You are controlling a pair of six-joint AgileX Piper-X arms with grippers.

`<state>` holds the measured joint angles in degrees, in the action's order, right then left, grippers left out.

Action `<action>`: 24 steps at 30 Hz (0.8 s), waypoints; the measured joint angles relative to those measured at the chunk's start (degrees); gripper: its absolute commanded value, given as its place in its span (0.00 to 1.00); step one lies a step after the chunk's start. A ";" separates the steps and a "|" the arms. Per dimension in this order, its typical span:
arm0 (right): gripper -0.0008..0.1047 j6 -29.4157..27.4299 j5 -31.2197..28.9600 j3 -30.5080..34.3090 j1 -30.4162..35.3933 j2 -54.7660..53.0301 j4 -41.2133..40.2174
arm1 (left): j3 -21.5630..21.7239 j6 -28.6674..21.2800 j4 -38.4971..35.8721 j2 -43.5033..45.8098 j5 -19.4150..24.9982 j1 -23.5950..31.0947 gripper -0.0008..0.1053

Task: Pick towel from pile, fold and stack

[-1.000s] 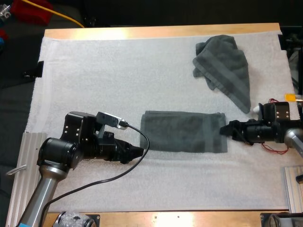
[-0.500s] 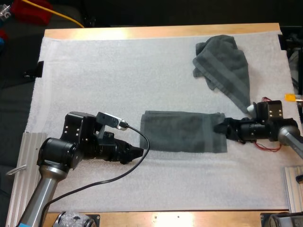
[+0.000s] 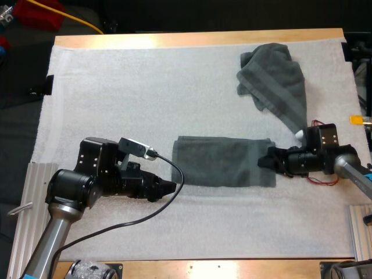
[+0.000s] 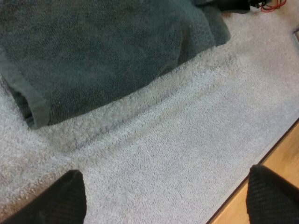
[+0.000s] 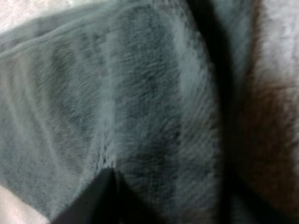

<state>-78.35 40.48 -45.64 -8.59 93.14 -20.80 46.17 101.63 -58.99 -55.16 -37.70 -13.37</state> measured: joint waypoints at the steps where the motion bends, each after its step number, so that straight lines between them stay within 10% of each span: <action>1: 0.09 -0.02 -0.47 0.07 -0.10 0.00 -0.38 | 0.00 0.00 -0.18 0.00 0.00 0.00 0.66; 24: 0.08 -14.23 -33.82 -8.69 -0.29 -13.71 -23.40 | -0.65 0.00 -2.32 0.00 -1.27 0.00 0.66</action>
<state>-92.58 6.66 -54.34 -8.88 79.43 -44.20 45.53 101.63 -61.31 -55.16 -38.97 -13.37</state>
